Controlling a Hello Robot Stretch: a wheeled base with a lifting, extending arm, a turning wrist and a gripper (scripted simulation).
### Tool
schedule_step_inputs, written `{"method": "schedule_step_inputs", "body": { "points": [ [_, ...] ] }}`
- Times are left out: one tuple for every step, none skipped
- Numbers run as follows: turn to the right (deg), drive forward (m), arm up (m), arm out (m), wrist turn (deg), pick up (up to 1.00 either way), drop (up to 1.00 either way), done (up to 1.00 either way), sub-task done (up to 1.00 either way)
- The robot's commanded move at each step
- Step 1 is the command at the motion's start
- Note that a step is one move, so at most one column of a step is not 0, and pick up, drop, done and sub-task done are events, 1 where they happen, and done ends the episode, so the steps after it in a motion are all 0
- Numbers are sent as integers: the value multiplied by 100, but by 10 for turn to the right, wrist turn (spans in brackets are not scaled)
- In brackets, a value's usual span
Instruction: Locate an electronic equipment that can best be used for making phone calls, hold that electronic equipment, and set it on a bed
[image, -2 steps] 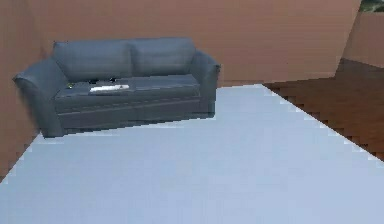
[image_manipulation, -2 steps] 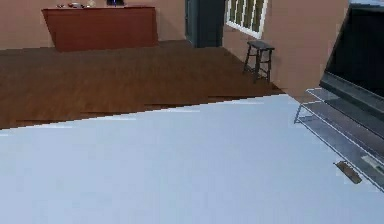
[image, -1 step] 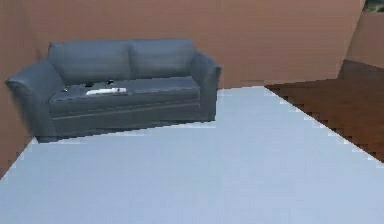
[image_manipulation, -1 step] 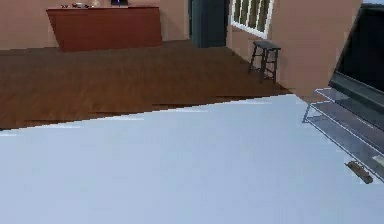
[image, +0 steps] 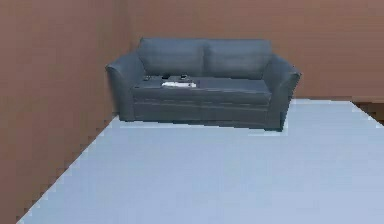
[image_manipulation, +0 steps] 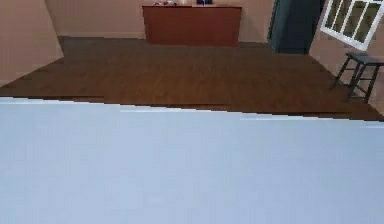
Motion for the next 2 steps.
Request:
{"method": "schedule_step_inputs", "body": {
  "points": [
    [-30,0,0,0,0,0,0,0,0],
    [0,100,0,0,0,0,0,0,0]
  ]
}}
